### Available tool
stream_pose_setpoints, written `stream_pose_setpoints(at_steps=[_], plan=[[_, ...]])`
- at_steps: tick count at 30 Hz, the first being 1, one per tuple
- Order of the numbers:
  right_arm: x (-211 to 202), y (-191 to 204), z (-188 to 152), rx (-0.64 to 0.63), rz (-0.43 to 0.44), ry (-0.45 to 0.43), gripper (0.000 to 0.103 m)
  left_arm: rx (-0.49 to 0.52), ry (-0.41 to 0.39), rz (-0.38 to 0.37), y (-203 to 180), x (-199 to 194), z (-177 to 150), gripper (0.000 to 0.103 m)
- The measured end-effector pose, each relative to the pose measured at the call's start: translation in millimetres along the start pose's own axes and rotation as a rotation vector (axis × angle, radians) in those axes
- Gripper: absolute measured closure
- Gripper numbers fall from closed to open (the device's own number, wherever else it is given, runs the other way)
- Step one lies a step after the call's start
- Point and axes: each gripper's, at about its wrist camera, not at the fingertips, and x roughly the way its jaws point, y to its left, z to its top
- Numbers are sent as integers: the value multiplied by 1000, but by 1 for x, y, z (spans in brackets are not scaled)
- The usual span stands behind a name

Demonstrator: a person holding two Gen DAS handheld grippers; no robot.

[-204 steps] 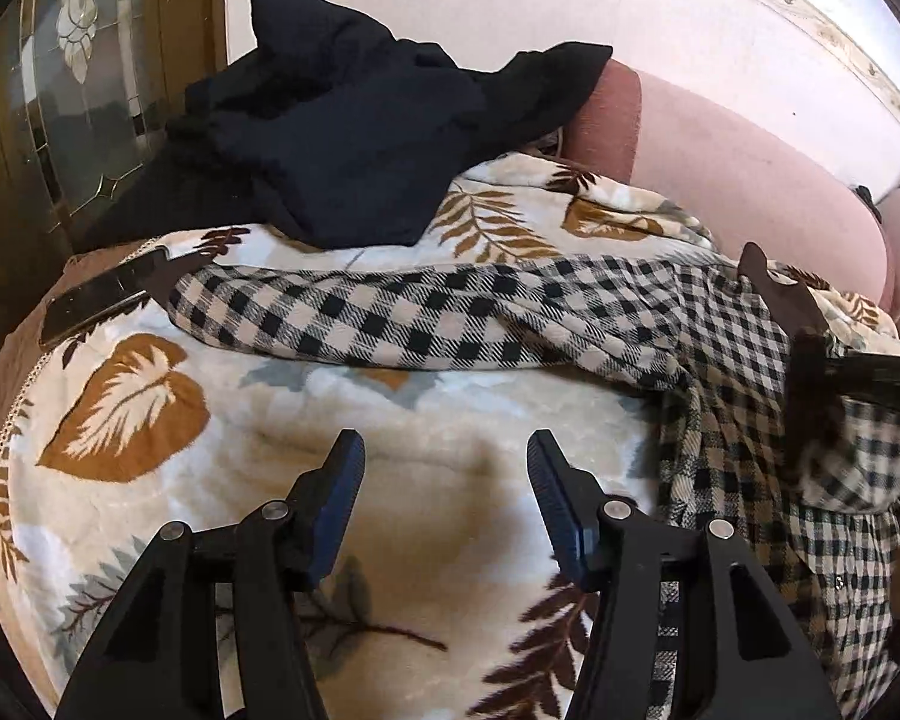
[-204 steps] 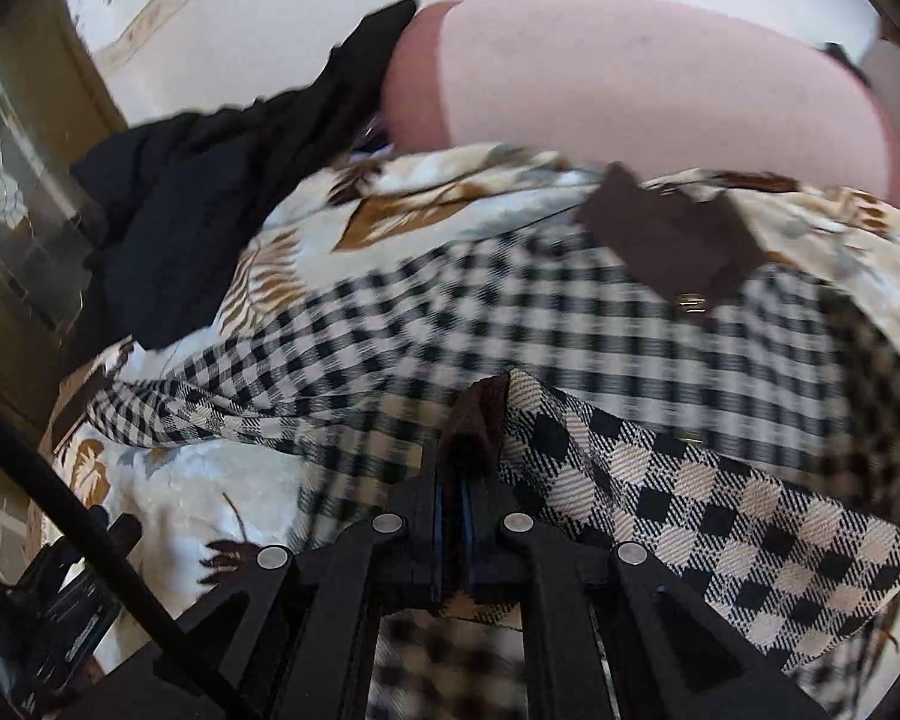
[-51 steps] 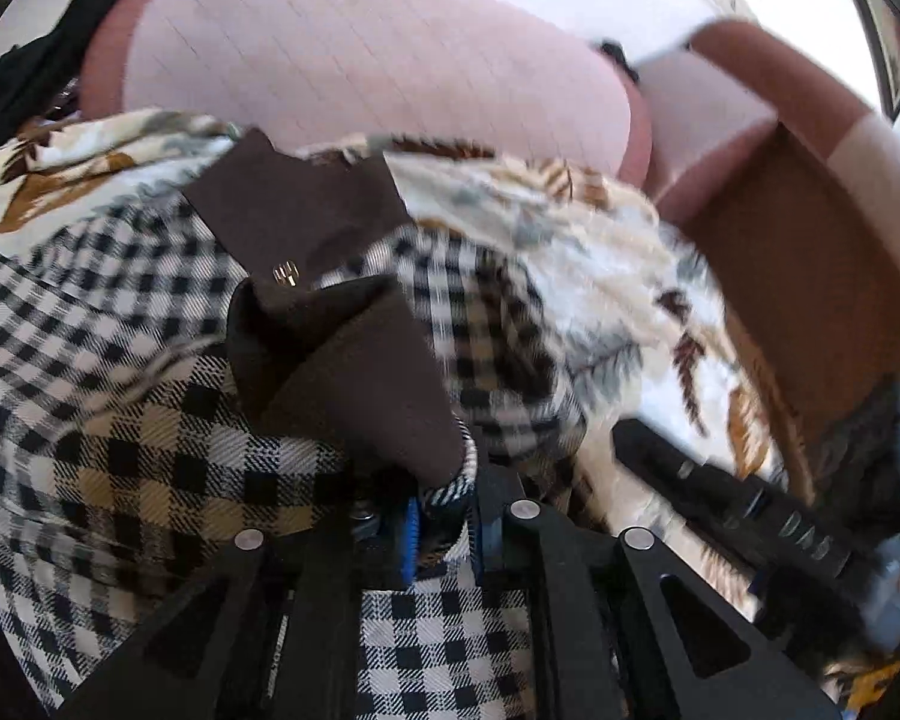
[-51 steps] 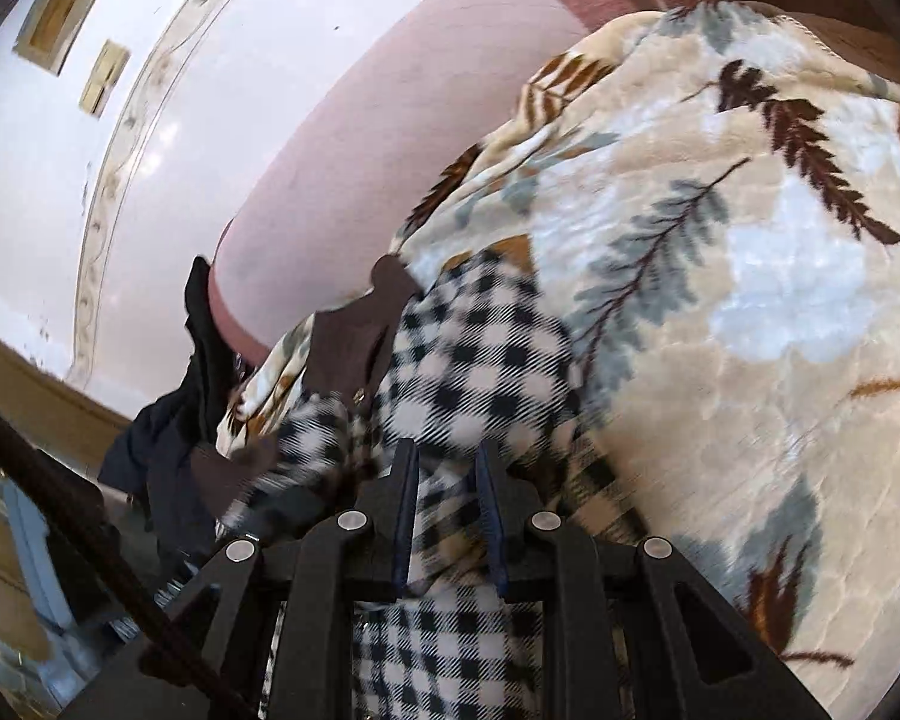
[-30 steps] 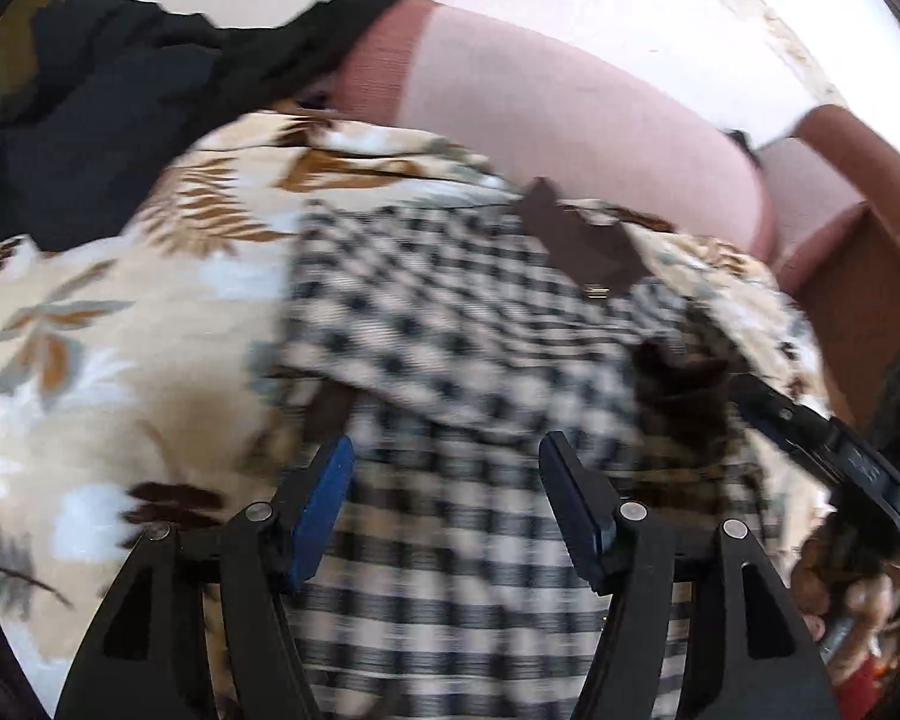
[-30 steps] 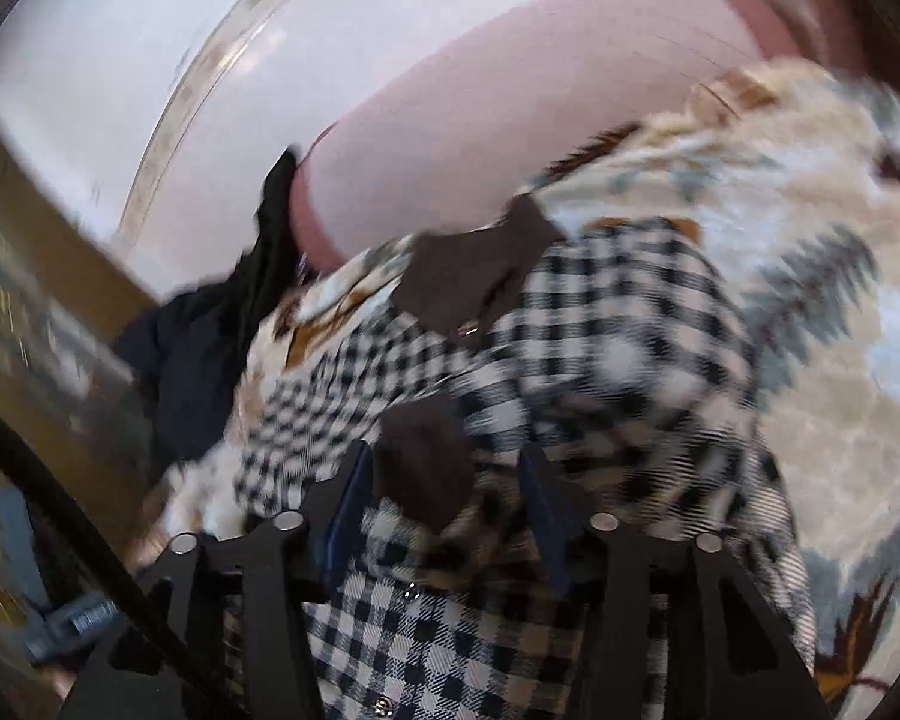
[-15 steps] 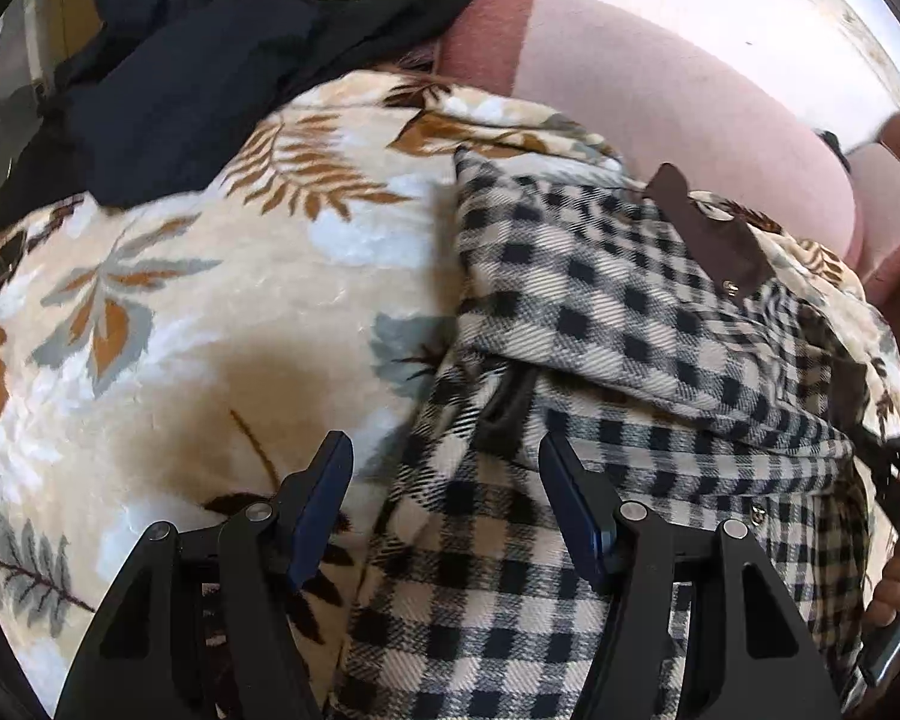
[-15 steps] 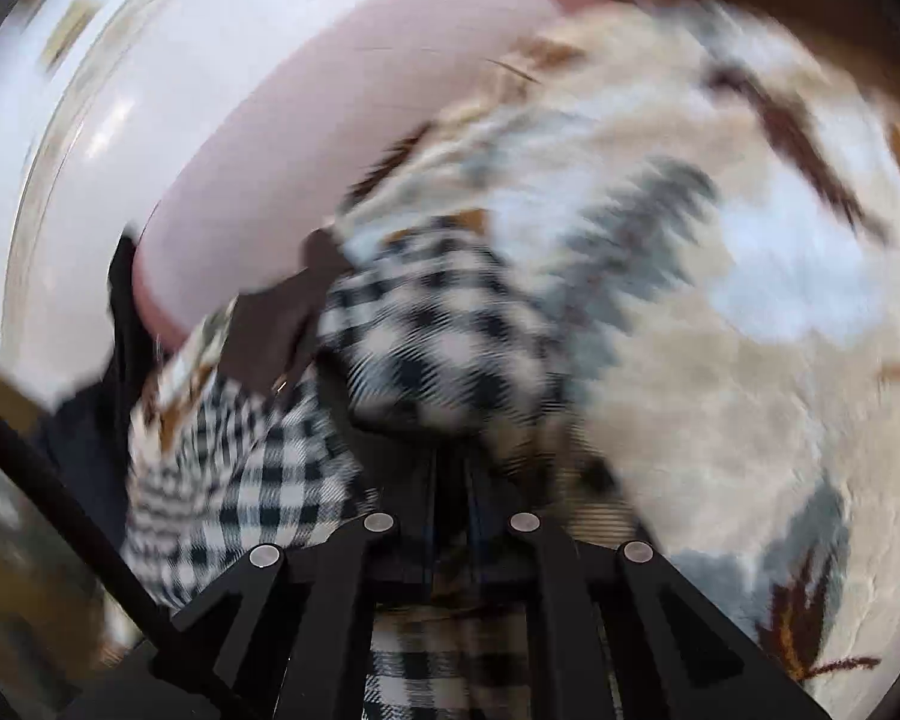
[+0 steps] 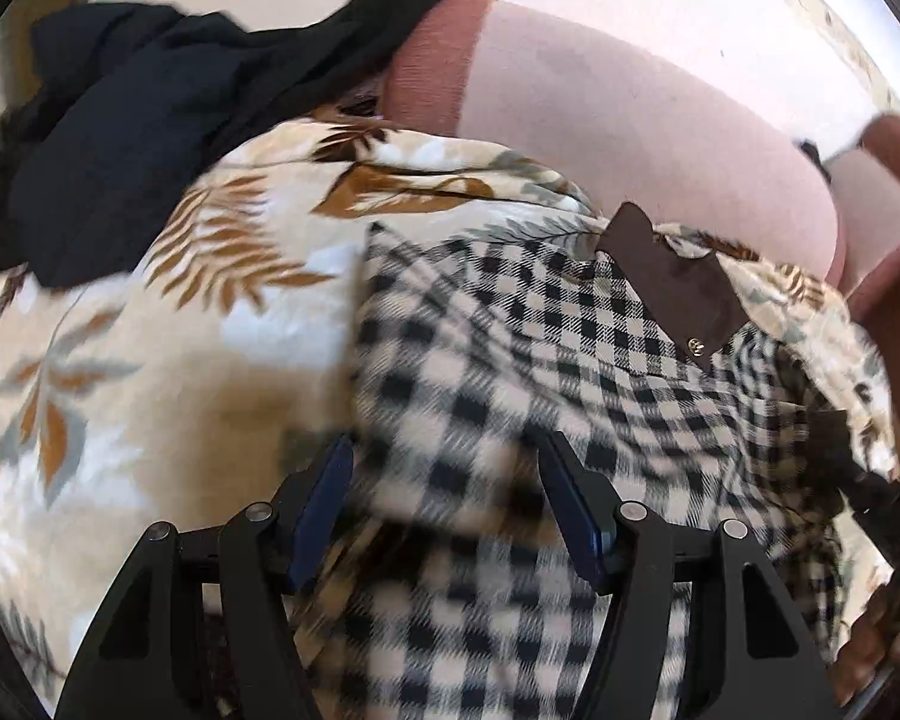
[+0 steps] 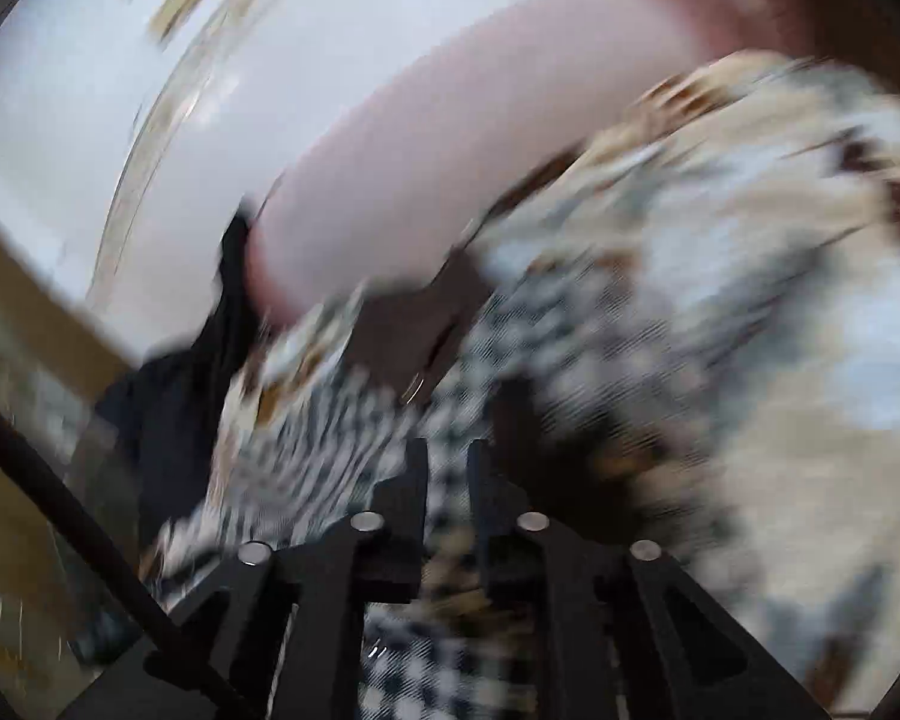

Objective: Fold large clothes
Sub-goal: 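Lay the sleeve across the shirt body with the left gripper while the right gripper holds the fold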

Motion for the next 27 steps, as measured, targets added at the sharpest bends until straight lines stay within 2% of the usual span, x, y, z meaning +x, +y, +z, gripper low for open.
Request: stream_pose_setpoints(at_steps=[2,4,5,6,7,9,12,14,16,17,18,23,24,27], plan=[[19,1,-4,-45,-62,33,88,22,23,29,-8,16,4,40],[25,-12,-5,-37,-186,29,89,34,42,59,-10,34,6,40],[24,-26,-2,-4,-228,21,99,37,54,73,-10,42,6,40],[20,-43,1,52,-238,8,103,35,67,91,-8,50,6,39],[16,-49,4,78,-277,-11,103,33,77,104,-6,56,6,34],[5,-64,10,133,-291,-54,103,-4,95,103,2,65,6,26],[-9,-66,13,137,-327,-75,103,-41,130,79,10,60,10,27],[-20,-58,14,120,-346,-89,97,-56,123,53,17,45,11,27],[-34,-56,15,127,-327,-103,85,-70,92,36,28,20,7,27],[-37,-55,15,132,-321,-109,72,-75,85,26,35,8,3,27],[-44,-54,12,142,-312,-117,66,-80,83,19,41,0,-1,27],[-65,-59,-1,230,-254,-83,64,-156,88,-19,91,-45,-40,27],[-71,-63,-6,251,-229,-65,59,-169,95,-29,98,-50,-49,27],[-83,-66,-20,258,-205,-18,58,-203,123,-75,120,-60,-76,27]])
